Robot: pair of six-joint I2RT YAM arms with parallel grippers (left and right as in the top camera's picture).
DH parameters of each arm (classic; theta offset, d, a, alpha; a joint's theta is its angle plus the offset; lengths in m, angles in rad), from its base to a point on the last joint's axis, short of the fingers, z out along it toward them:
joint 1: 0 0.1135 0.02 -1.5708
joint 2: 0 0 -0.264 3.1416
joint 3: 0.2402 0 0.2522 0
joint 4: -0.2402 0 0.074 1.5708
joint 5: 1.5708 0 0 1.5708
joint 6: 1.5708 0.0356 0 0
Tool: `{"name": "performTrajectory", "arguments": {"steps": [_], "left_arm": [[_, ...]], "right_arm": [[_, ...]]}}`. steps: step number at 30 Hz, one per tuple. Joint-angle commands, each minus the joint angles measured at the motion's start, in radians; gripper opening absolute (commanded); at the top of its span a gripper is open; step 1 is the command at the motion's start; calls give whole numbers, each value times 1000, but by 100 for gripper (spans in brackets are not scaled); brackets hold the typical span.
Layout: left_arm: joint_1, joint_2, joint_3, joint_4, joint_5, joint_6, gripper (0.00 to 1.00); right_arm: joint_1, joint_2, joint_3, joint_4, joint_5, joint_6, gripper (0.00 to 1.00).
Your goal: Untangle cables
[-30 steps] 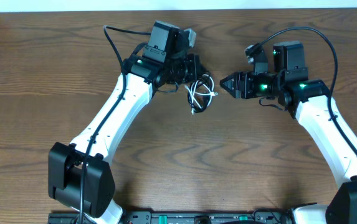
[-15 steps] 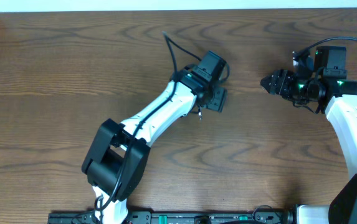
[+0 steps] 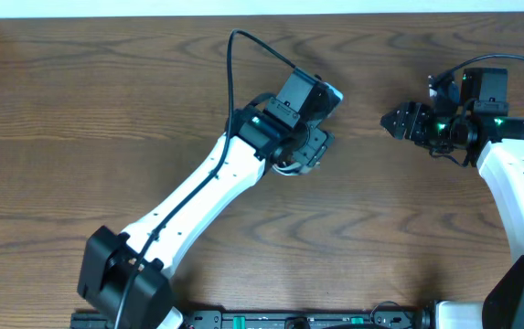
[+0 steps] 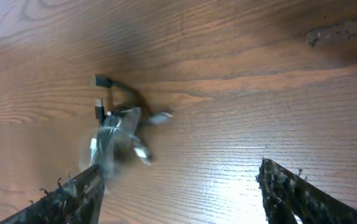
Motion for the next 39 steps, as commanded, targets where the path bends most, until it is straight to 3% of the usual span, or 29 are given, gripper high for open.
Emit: {"name": "performTrajectory", "arguments": {"steps": [1, 11, 15, 22, 25, 26, 29, 31, 39], "left_arm": [[8, 25, 4, -37, -10, 1, 72], [14, 125, 4, -52, 27, -233, 65], [14, 207, 4, 15, 32, -447, 64], [12, 276, 3, 143, 216, -627, 62], [11, 311, 3, 138, 219, -639, 53], [11, 327, 3, 122, 219, -639, 40], [11, 328, 3, 116, 207, -638, 26], [11, 328, 3, 123, 183, -638, 8], [17, 232, 69, 124, 90, -521, 8]], "right_arm": [[-2, 4, 18, -6, 1, -24, 76], [-3, 4, 18, -22, 1, -42, 76], [-2, 4, 18, -29, 0, -42, 76], [-3, 4, 18, -35, 1, -42, 76], [-2, 4, 18, -37, 1, -42, 76], [-2, 4, 18, -37, 1, -42, 76], [-1, 4, 18, -37, 0, -42, 77], [0, 4, 18, -36, 0, -42, 77], [31, 4, 18, -21, -12, -34, 79]]}}
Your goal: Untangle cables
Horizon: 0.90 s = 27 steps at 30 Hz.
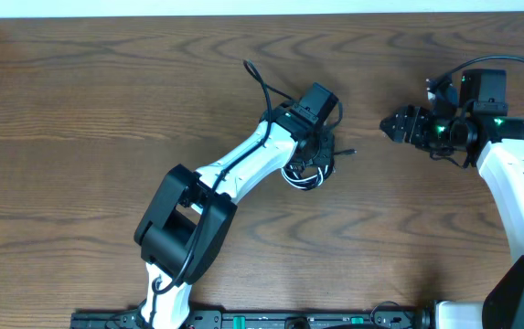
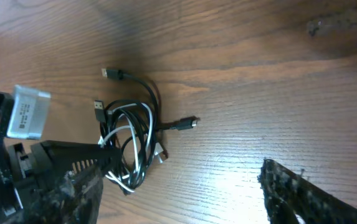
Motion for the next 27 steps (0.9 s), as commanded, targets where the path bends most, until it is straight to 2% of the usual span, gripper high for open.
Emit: {"name": "performTrajectory", "arguments": {"steps": [1, 6, 10, 15, 22, 27], "left_arm": [[14, -137, 81, 31, -55, 62, 7], [18, -271, 84, 80, -8, 3, 7], [18, -327, 84, 78, -3, -51, 7], [18, -380, 84, 94, -3, -55, 7], [73, -455, 84, 127, -3, -55, 7], [113, -520, 84, 249, -3, -55, 7]], "right_arm": [[43, 4, 18, 15, -15, -6, 79], [105, 4, 18, 76, -106, 3, 77], [121, 4, 18, 146, -137, 106, 72], [121, 10, 18, 200, -137, 178, 70], [126, 19, 18, 200, -139, 181, 70], [165, 23, 18, 208, -144, 150, 70]]}}
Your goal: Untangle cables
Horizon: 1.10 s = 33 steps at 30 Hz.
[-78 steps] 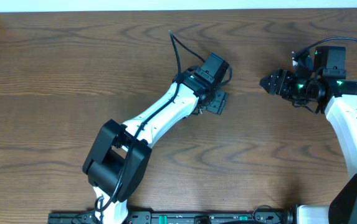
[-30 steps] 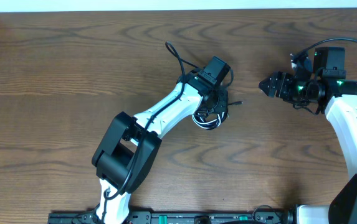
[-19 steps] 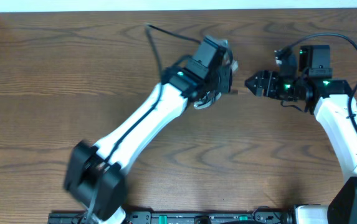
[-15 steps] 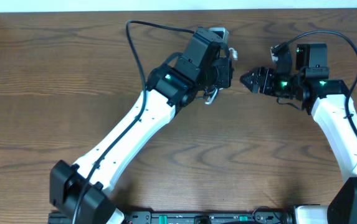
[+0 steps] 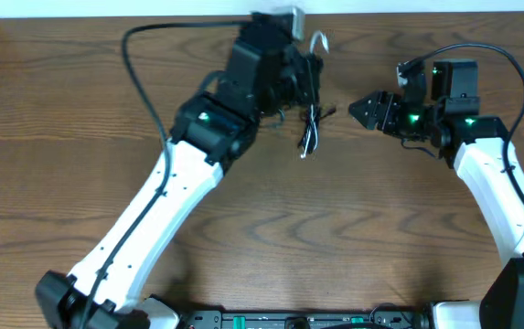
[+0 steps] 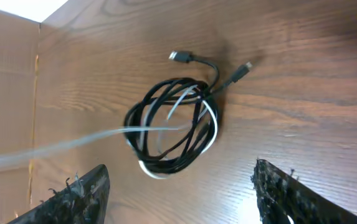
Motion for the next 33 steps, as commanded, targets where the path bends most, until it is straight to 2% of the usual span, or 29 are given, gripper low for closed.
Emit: {"name": "performTrajectory", "arguments": {"steps": [1, 5, 9, 19, 27, 33], "left_arm": [[11, -73, 6, 97, 2, -2, 7], [11, -123, 6, 216, 1, -2, 8], [11, -136, 6, 262, 1, -2, 8], [13, -136, 6, 273, -88, 3, 7], [13, -136, 6, 273, -89, 6, 8], [13, -136, 6, 273, -89, 6, 7]], "right_arm": [[42, 14, 18, 5, -18, -19, 70], [89, 30, 18, 31, -11, -22, 70], [123, 59, 18, 57, -15, -22, 70], [218, 70, 18, 85, -26, -34, 68], [220, 70, 18, 55, 46, -39, 68], [245, 87, 18, 65, 46, -153, 68]]}}
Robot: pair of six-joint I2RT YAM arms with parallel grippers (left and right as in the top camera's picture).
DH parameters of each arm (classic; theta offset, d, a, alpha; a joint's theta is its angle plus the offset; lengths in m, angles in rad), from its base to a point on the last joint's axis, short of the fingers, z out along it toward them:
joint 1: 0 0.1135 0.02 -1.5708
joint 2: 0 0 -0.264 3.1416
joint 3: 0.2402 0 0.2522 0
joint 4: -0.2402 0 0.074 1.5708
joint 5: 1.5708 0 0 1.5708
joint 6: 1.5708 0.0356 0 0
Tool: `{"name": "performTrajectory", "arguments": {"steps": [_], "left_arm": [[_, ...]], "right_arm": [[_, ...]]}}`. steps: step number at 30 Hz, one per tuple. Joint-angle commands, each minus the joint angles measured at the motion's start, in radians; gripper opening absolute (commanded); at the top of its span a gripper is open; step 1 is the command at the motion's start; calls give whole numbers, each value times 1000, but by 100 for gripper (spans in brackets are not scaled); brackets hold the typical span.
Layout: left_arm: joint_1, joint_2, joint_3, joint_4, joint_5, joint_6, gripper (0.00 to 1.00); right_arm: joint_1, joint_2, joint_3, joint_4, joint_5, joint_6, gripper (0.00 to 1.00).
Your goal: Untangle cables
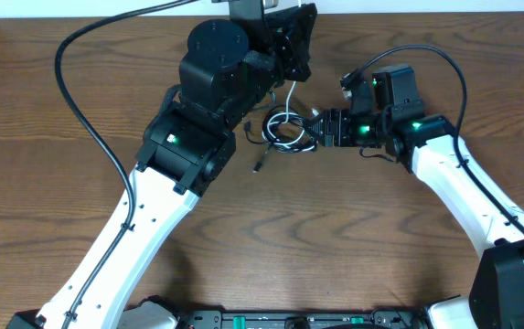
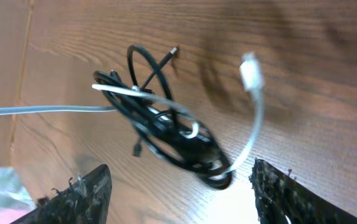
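The tangled bundle of black and white cables [image 1: 284,128] hangs just over the table, casting a shadow on the wood. A taut white strand [image 1: 290,91] runs from it up to my left gripper [image 1: 289,66], which is raised high and shut on that strand. In the right wrist view the bundle [image 2: 166,134] fills the middle, and a loose white plug [image 2: 250,68] sticks up at the right. My right gripper [image 1: 316,128] is open right beside the bundle; its fingers [image 2: 78,199] stand wide apart just short of the coil, with nothing between them [image 2: 181,190].
The left arm's own black cable [image 1: 79,55] arcs over the back left of the table. A cardboard wall stands at the far left. The table's back edge meets a white strip [image 1: 426,5].
My right gripper has moved left, from well apart to right beside the bundle. The left arm is higher and nearer the camera. The bundle now hangs with its coil stretched out and tilted.
My left gripper was down over the bundle at mid-table. Then the bundle lay on the wood with that gripper at it. Then it hung from the left gripper near the back edge, the right gripper open and apart. Now the right gripper is next to it.
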Motion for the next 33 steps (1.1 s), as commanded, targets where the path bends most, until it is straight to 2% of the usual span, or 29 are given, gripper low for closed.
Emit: {"name": "performTrajectory", "arguments": {"steps": [1, 4, 8, 17, 24, 29, 33], "left_arm": [[3, -9, 8, 12, -13, 6, 8], [3, -9, 8, 12, -13, 6, 7], [3, -9, 8, 7, -12, 6, 7], [3, -10, 8, -2, -12, 5, 7], [3, -23, 8, 16, -13, 2, 8], [3, -37, 8, 27, -13, 2, 7], [14, -65, 8, 56, -13, 3, 7]], "right_arm": [[32, 32, 18, 17, 7, -116, 69], [43, 82, 18, 51, 40, -180, 73], [48, 158, 18, 113, 163, -199, 78], [43, 210, 18, 241, 167, -171, 74], [71, 289, 18, 285, 167, 18, 72], [76, 409, 18, 304, 167, 195, 68], [76, 475, 18, 318, 171, 237, 64]]}}
